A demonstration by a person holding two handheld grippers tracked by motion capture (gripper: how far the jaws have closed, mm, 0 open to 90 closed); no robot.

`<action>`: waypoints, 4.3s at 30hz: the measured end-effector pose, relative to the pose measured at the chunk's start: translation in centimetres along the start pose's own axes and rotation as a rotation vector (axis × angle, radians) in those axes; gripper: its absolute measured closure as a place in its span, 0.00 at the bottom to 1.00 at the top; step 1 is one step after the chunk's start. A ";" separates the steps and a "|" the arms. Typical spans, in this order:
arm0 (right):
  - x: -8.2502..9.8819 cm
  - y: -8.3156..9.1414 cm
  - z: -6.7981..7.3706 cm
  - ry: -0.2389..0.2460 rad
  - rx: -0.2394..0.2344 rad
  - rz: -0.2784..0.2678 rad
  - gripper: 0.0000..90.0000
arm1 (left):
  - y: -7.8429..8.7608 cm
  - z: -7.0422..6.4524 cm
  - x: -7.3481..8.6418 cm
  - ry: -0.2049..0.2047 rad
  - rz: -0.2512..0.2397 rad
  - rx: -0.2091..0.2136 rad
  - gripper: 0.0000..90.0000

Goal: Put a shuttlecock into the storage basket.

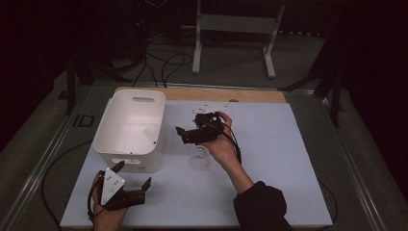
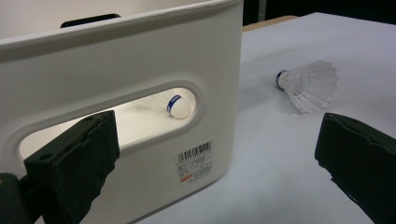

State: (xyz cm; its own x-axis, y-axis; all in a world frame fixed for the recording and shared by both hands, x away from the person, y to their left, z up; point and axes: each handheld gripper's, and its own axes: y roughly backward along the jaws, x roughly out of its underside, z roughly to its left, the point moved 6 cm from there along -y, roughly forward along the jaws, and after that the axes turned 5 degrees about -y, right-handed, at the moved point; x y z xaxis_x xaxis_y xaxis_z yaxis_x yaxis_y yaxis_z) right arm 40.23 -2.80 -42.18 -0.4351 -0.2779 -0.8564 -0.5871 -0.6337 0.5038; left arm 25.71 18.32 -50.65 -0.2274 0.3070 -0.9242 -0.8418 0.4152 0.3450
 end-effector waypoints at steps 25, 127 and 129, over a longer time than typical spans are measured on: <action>1.2 0.2 -0.8 0.010 0.024 0.025 0.09 | 0.0 0.0 0.0 0.000 0.002 0.002 0.01; 11.0 -0.9 -2.2 0.073 0.109 0.289 0.13 | 0.0 0.0 0.0 -0.001 0.003 -0.001 0.01; 11.2 -1.0 -2.1 0.076 0.107 0.299 0.15 | 0.0 0.0 0.0 -0.001 0.003 -0.001 0.01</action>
State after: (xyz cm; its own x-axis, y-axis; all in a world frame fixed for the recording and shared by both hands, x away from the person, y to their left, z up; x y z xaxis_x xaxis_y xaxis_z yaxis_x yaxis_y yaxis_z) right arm 37.41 -6.79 -52.48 -0.5494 -0.4961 -0.6723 -0.5106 -0.4375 0.7402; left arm 25.69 18.36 -50.67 -0.2291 0.3092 -0.9230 -0.8416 0.4136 0.3474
